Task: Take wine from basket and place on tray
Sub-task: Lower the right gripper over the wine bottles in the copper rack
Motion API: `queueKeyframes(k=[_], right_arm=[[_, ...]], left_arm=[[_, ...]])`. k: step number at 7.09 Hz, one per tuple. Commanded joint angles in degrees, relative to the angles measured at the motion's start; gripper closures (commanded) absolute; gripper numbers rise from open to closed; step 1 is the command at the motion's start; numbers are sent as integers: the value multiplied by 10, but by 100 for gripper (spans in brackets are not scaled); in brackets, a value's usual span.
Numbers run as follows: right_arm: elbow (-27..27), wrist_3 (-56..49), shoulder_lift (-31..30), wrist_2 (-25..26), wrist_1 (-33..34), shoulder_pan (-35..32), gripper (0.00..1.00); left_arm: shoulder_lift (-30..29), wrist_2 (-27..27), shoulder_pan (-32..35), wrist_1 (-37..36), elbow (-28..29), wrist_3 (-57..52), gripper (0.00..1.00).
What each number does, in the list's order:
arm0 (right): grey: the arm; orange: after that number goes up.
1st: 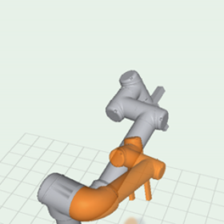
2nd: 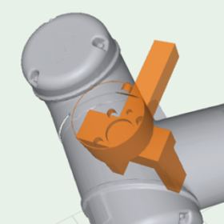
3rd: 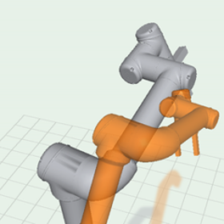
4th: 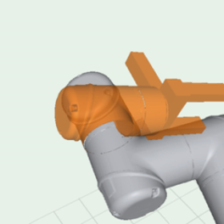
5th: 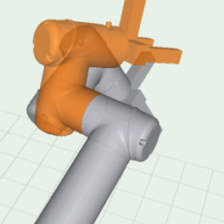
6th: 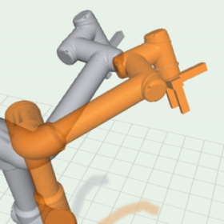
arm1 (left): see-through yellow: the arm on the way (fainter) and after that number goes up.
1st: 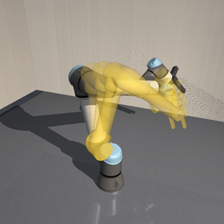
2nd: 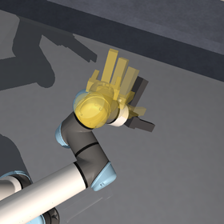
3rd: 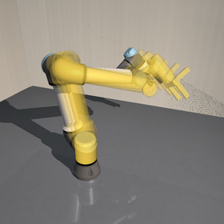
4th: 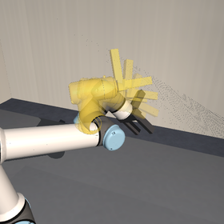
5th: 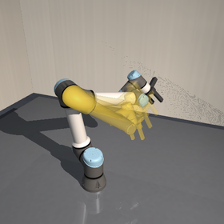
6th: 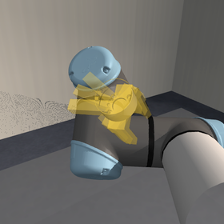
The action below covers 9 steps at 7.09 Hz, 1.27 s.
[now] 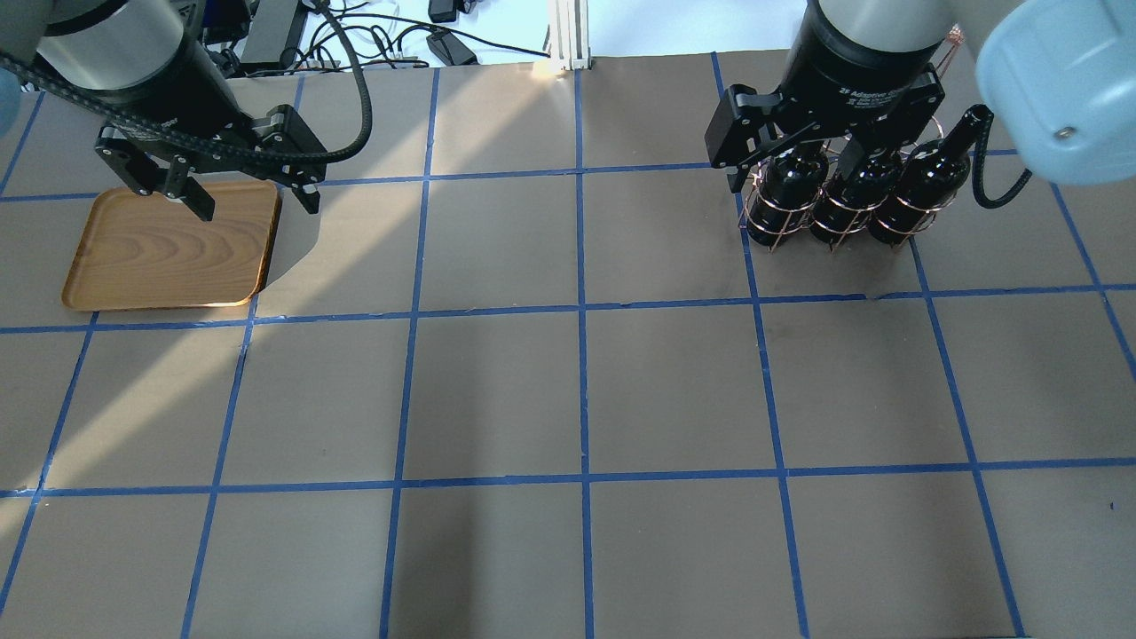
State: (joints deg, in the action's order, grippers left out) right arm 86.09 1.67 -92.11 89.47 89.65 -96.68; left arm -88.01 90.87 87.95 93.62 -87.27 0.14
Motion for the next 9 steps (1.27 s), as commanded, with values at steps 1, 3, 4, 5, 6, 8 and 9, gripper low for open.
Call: queueKeyframes(k=[1, 3, 4, 5, 6, 8, 9], right_arm=[[0, 0, 0, 0, 0, 0, 0], [0, 0, 0, 0, 0, 0, 0], [-7, 0, 2, 1, 3, 2, 0], [-24, 1, 19, -1, 4, 24, 0], [-67, 0, 42, -1, -7, 67, 0], [-122, -8, 103, 10, -8, 112, 0], [-146, -10, 137, 24, -5, 117, 0]], left_arm=[[-1, 0, 0, -3, 0, -1, 0], [-1, -1, 0, -2, 0, 3, 0], [-1, -1, 0, -2, 0, 3, 0], [-1, -1, 0, -2, -1, 4, 0], [-1, -3, 0, -2, -1, 6, 0], [-1, -3, 0, -3, -3, 6, 0], [-1, -3, 0, -5, -8, 7, 0]])
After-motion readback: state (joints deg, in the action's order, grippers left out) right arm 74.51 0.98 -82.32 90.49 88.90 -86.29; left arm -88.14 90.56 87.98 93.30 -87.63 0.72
